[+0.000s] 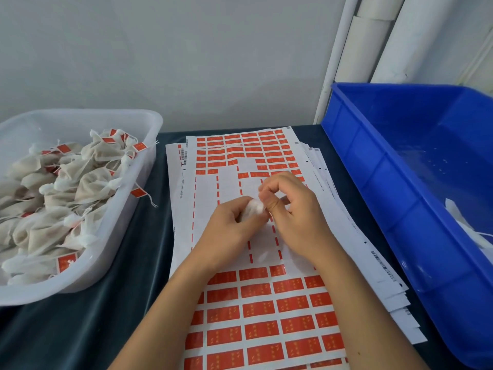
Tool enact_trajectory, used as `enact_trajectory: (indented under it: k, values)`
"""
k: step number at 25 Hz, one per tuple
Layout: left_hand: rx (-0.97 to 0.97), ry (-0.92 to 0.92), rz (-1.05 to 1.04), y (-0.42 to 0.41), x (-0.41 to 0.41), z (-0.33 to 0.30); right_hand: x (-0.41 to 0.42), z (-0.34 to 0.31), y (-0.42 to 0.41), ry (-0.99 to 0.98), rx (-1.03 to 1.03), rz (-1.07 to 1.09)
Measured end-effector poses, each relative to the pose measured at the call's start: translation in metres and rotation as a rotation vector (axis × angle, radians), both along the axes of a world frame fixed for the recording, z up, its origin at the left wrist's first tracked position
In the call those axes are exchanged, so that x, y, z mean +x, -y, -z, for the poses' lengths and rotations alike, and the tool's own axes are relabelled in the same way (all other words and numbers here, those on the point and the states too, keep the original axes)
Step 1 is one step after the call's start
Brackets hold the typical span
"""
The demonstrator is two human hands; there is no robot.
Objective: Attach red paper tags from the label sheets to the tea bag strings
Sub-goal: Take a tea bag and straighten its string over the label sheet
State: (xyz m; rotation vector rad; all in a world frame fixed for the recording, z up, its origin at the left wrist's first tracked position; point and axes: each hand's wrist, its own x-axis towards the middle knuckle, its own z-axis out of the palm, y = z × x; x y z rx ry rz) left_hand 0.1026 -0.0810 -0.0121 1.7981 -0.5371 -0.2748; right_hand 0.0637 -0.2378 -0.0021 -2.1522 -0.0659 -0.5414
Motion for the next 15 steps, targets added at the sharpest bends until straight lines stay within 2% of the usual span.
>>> enact_trajectory:
  k: [2,6,15]
  values:
    - [0.075,0.046,-0.019,0.001,0.000,0.003,-0.001,-0.001,0.001,-0.077,0.098,-0.053]
    - [0.135,0.124,-0.127,0.007,-0.002,0.009,-0.001,-0.002,0.003,-0.105,0.159,-0.063]
    - [0.209,0.245,-0.279,0.016,-0.013,0.012,0.000,-0.001,0.008,-0.191,0.082,-0.059]
